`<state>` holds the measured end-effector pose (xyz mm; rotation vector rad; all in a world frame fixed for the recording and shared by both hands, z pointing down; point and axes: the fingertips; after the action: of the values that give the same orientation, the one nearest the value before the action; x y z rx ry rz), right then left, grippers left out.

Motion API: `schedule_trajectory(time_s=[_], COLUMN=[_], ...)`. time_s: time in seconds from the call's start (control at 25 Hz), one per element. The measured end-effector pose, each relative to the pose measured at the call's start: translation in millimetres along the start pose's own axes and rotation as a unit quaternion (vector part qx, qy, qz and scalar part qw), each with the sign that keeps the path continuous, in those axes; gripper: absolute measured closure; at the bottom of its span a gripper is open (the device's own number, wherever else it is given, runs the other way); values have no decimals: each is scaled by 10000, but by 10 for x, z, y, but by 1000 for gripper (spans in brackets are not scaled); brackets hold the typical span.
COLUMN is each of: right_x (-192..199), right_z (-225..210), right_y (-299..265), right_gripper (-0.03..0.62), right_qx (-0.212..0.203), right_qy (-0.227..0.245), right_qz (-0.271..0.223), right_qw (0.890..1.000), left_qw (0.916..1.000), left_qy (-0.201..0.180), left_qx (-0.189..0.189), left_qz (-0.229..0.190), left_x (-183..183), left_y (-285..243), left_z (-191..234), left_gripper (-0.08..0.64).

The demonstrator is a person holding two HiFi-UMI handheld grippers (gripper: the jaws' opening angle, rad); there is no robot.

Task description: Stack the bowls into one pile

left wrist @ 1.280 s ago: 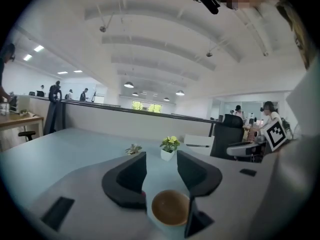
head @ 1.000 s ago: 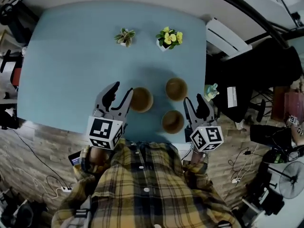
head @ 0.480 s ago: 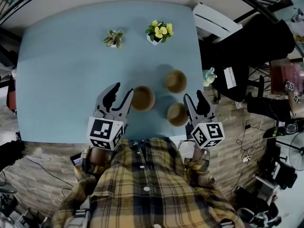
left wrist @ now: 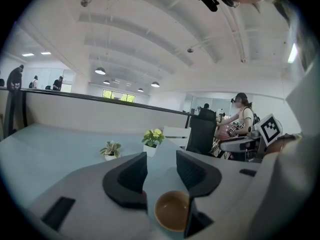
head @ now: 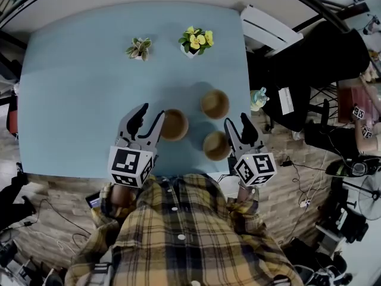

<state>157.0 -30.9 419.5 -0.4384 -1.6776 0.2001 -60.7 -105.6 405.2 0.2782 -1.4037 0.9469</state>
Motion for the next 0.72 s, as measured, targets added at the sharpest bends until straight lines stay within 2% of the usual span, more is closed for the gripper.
schedule_trajectory(time_s=[0.36,0.72], right_x=[72,292], right_z=[-164,-285], right_y=[-86,-270], right_gripper=[382,382], right_qx=[-161,-304], right_qy=[32,181], right_qz=[271,727], right_qw=[9995,9967], left_qw=[9996,9992], left_qy=[61,29], left_qx=[-278,-380], left_qz=[12,84], left_x=[28,104], left_y=[-28,-32], left_z=[-11,-59], left_gripper=[396,399])
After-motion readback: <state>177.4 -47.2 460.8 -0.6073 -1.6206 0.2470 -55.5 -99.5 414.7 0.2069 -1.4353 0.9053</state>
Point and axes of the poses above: the fingertips, and each gripper's own axes: y backward along the fingers, z to its left, x out of its underside
